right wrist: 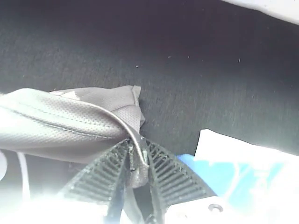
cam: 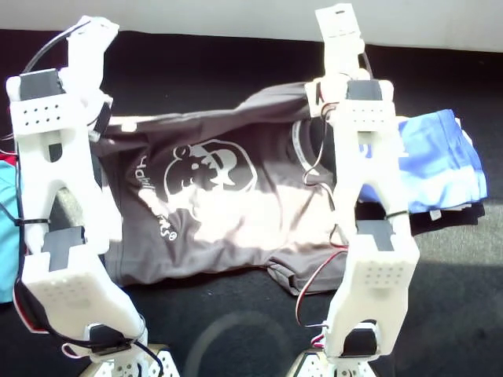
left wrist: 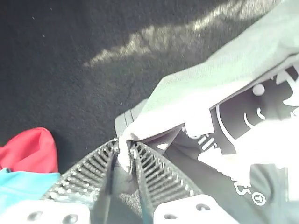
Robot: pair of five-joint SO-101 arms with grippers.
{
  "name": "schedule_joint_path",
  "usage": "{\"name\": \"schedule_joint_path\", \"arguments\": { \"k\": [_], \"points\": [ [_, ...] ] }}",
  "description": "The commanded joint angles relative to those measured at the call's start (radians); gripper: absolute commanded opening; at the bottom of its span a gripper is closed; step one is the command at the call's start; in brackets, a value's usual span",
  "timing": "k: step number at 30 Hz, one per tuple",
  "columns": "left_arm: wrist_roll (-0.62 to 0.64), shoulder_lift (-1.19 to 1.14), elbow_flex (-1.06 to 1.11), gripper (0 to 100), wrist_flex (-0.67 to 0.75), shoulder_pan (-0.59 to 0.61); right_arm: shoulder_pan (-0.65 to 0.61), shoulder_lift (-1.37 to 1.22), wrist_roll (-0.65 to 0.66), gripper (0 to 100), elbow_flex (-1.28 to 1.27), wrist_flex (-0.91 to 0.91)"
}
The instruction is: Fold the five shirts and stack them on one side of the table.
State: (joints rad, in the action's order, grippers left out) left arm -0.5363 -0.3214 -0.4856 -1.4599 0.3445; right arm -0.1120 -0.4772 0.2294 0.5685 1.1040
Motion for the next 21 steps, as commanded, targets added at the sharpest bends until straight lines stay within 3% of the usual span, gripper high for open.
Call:
{"name": "schedule_joint_path", "arguments": {
  "k": [1,13,21],
  "points": [
    [-0.032,0.067,-0.035,1,-0.081,-0.002,0.018,0.116,-0.005,0.6,0.044,0.088],
    [-0.19,0.068,-0.039,1,-0.284,0.001,0.018,0.193,0.061,0.6,0.039,0.39],
    [-0.249,0.197,0.07,1,-0.298,0.022,0.015,0.332,0.061,0.6,-0.013,0.484]
  ]
}}
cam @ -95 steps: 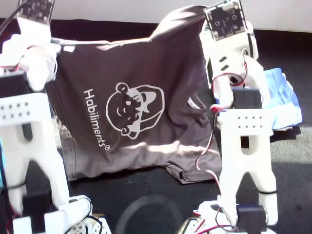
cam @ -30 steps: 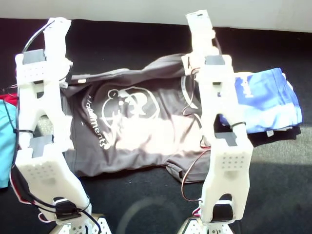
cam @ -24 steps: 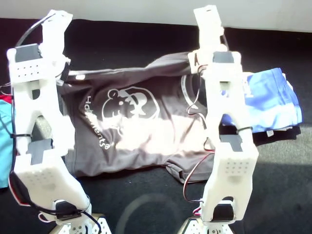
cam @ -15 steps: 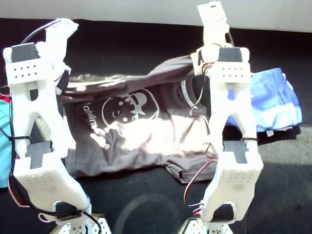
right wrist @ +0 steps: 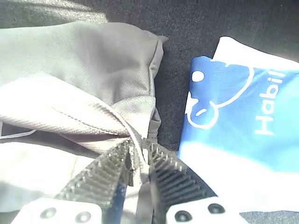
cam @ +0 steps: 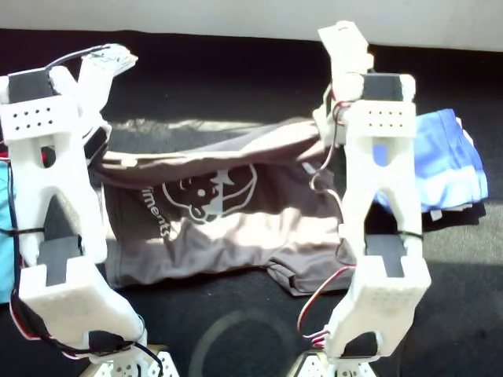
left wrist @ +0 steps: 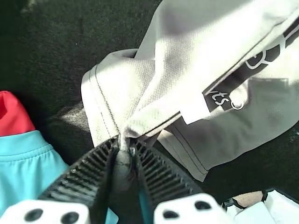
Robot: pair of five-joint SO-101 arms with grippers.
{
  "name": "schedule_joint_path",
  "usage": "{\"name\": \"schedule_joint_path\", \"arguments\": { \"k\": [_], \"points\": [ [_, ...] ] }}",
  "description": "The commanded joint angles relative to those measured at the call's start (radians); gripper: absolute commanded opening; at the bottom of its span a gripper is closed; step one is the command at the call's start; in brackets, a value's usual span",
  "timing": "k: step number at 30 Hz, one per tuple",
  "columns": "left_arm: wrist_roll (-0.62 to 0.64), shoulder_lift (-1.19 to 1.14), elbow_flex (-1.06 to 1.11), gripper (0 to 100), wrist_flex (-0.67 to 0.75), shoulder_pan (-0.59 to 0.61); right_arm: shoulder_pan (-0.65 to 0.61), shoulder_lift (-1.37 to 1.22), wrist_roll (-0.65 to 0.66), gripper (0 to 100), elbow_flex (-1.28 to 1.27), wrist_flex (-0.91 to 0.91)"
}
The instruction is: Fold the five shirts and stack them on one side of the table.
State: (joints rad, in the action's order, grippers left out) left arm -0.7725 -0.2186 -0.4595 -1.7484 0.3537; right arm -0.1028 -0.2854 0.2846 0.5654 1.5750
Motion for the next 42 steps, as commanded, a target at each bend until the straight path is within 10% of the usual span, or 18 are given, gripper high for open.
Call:
{"name": "schedule_joint_path", "arguments": {
  "k": [1,18,31,42],
  "points": [
    [-0.012,0.119,0.082,1,-0.009,0.012,-0.004,0.183,0.006,0.6,-0.048,0.008],
    [-0.009,0.461,0.828,1,0.13,0.01,0.036,1.009,0.078,0.6,-1.248,-0.375],
    [-0.009,0.483,1.219,1,0.499,0.016,0.051,1.159,0.146,0.6,-1.497,-0.352],
    [-0.012,0.492,1.188,1,0.416,0.039,0.061,1.262,0.147,0.6,-1.348,-0.136]
  ]
}}
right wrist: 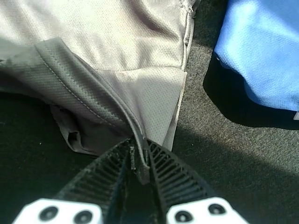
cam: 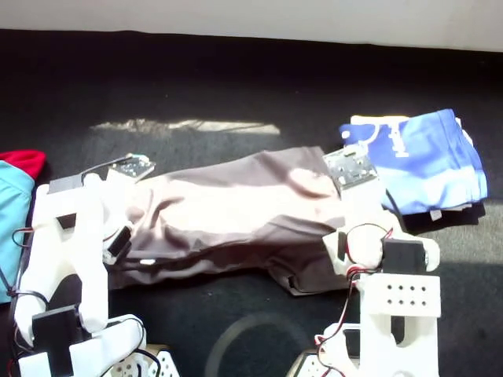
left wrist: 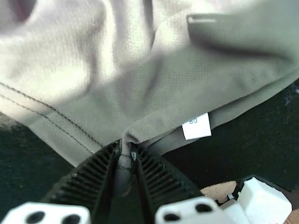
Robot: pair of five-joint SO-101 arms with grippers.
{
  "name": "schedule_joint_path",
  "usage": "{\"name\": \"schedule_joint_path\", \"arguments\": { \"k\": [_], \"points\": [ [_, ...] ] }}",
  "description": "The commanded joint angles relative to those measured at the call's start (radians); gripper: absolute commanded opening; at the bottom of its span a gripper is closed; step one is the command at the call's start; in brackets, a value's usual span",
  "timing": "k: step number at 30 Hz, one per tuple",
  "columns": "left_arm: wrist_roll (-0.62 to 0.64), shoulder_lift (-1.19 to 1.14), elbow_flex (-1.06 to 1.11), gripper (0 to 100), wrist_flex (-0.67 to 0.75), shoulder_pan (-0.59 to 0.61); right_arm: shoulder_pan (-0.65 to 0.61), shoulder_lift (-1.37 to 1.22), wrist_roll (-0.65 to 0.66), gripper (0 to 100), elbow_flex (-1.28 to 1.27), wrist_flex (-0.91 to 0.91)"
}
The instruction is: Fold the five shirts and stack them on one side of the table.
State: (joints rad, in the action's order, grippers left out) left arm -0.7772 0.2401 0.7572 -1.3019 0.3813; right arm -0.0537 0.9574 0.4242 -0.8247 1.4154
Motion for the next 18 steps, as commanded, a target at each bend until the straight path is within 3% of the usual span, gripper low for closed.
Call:
{"name": "schedule_joint_path", "arguments": {
  "k": [1,10,18],
  "points": [
    [-0.008,0.03,-0.027,1,-0.032,0.008,0.012,0.022,0.008,0.6,0.025,0.019],
    [-0.008,0.027,-0.013,1,-0.034,0.012,0.067,0.022,0.115,0.6,-0.114,0.038],
    [-0.008,0.031,-0.031,3,-0.041,0.013,0.059,0.022,0.123,3.1,-0.196,-0.027]
  ]
}}
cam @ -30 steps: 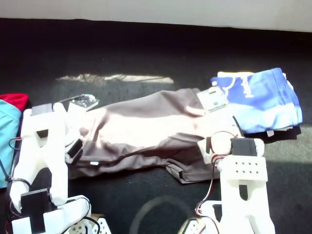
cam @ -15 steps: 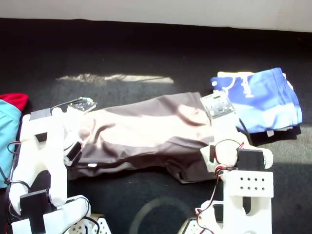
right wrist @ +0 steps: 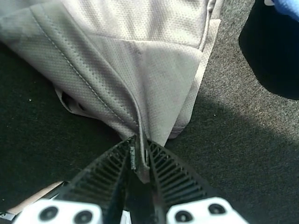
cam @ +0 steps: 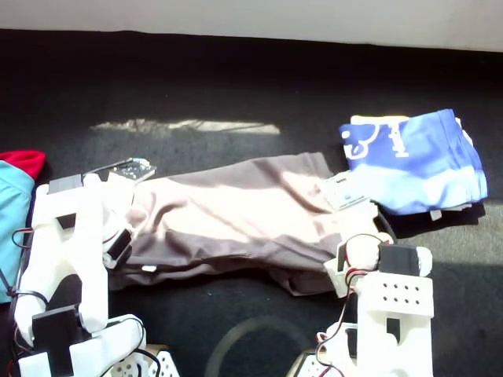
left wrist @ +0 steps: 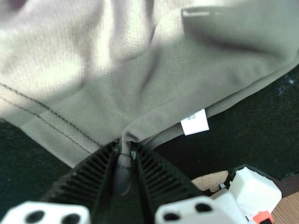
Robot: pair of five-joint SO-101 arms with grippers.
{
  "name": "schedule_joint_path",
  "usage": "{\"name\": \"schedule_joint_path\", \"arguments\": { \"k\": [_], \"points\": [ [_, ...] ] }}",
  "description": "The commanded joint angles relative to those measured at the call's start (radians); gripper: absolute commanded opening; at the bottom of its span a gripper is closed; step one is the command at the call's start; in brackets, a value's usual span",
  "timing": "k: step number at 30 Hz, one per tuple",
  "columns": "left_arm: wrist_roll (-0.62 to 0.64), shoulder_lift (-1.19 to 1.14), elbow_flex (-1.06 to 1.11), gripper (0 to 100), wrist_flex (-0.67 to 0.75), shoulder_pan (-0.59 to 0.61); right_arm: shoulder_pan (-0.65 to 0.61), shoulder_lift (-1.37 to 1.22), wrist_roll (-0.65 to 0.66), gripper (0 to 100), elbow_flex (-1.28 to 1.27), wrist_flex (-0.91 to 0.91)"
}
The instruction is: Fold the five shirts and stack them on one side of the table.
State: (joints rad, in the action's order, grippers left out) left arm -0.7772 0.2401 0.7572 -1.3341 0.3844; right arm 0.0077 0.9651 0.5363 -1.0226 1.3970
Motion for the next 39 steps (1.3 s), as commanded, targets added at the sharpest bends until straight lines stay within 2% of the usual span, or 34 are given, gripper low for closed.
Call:
{"name": "schedule_joint_path", "arguments": {
  "k": [1,6,8,11,15,17,18,19,21,25,28,34,39],
  "points": [
    [-0.008,0.031,-0.039,6,-0.02,0.01,-0.012,0.015,0.011,5.9,0.018,0.001],
    [-0.008,0.031,-0.142,20,-0.126,0.016,-0.101,0.015,0.008,21.0,0.151,0.119],
    [-0.008,0.031,-0.229,19,-0.172,0.039,-0.131,0.015,0.003,20.5,0.242,0.156],
    [-0.008,0.031,-0.39,19,-0.232,0.079,-0.139,0.008,-0.083,20.4,0.394,0.154],
    [-0.005,0.024,-0.552,17,-0.264,0.097,-0.142,-0.005,-0.166,20.0,0.481,0.045],
    [-0.002,0.022,-0.562,6,-0.259,0.09,-0.142,-0.054,-0.176,14.6,0.478,-0.021],
    [0.005,0.021,-0.556,0,-0.256,0.074,-0.142,-0.094,-0.18,8.1,0.473,-0.059],
    [0.021,0.021,-0.542,2,-0.256,0.056,-0.142,-0.139,-0.19,0.7,0.47,-0.101],
    [0.044,0.021,-0.493,1,-0.252,-0.004,-0.143,-0.255,-0.219,2.4,0.47,-0.174],
    [0.158,0.021,-0.384,1,-0.112,-0.139,-0.188,-0.499,-0.256,0.8,0.481,-0.306],
    [0.221,0.021,-0.303,1,0.049,-0.191,-0.228,-0.642,-0.273,0.8,0.481,-0.401],
    [0.296,0.012,-0.177,1,0.344,-0.176,-0.251,-0.819,-0.273,0.8,0.481,-0.57],
    [0.359,-0.162,-0.211,1,0.462,-0.143,-0.251,-0.931,-0.27,0.8,0.484,-0.7]
  ]
}}
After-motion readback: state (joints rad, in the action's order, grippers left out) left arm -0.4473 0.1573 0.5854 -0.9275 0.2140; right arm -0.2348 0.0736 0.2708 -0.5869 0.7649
